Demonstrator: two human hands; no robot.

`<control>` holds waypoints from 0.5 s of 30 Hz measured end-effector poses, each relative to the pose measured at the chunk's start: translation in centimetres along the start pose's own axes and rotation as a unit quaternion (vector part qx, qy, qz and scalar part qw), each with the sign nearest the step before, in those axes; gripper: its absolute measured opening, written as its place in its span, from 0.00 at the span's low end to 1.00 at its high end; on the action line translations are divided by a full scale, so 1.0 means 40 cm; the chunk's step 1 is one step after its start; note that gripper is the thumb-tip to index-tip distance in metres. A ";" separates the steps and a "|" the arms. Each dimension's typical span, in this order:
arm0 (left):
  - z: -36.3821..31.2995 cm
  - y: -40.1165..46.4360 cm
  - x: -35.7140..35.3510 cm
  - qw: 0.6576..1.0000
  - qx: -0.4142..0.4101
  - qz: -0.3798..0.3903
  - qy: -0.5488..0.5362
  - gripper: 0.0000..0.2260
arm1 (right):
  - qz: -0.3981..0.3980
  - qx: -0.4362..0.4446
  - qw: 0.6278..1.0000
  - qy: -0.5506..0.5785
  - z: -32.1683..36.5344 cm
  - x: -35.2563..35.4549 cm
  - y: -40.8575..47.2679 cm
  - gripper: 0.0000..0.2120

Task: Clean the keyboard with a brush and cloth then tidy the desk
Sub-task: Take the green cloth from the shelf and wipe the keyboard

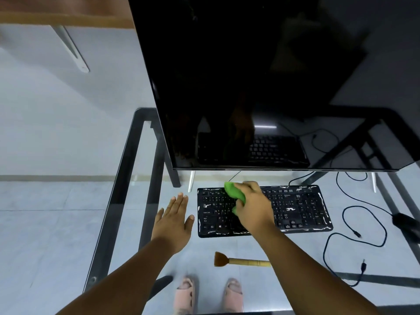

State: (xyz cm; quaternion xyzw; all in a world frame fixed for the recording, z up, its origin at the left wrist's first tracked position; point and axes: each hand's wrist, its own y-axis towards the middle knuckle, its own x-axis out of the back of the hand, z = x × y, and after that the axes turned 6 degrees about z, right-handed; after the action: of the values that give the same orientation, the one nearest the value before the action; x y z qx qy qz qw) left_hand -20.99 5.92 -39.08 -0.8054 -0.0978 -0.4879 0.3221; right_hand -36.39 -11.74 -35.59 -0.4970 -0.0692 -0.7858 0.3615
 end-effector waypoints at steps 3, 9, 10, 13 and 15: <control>0.014 0.006 -0.007 0.999 -0.010 0.019 0.026 0.27 | 0.024 -0.029 0.999 -0.016 0.009 0.000 0.029 0.22; 0.039 0.007 -0.020 0.997 -0.034 0.022 0.066 0.29 | 0.084 0.052 0.993 -0.058 0.065 -0.046 0.056 0.26; 0.046 0.007 -0.020 0.997 -0.038 0.023 0.071 0.29 | 0.090 0.062 0.992 -0.064 0.068 -0.052 0.055 0.26; 0.062 0.009 -0.016 0.996 -0.051 0.026 0.075 0.29 | 0.069 0.057 0.991 -0.099 0.054 -0.052 0.052 0.24; 0.063 0.011 -0.013 0.995 -0.055 0.028 0.075 0.29 | 0.049 0.016 0.994 -0.098 0.047 -0.042 0.060 0.23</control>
State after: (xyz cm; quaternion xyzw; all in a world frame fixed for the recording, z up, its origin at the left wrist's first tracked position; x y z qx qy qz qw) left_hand -19.24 7.19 -40.51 -0.7852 -0.0240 -0.5427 0.2973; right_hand -33.07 -11.79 -36.66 -0.5686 -0.0930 -0.7134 0.3989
